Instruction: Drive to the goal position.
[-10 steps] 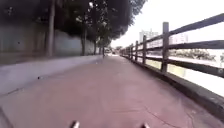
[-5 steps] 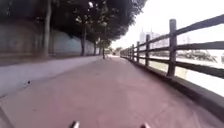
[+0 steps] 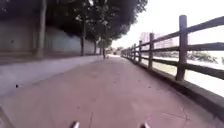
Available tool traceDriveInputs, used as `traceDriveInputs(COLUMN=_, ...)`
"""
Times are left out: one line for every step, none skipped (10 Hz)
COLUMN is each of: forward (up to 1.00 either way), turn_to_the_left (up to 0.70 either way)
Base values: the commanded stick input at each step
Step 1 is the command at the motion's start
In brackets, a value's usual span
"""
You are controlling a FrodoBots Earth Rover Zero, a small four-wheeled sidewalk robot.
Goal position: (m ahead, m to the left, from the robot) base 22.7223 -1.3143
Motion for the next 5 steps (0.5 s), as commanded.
traceDriveInputs(forward=0.7, turn_to_the_left=0.0)
traceDriveInputs(forward=0.7, turn_to_the_left=0.0)
traceDriveInputs(forward=0.7, turn_to_the_left=0.0)
traceDriveInputs(forward=0.7, turn_to_the_left=0.0)
traceDriveInputs(forward=0.7, turn_to_the_left=0.0)
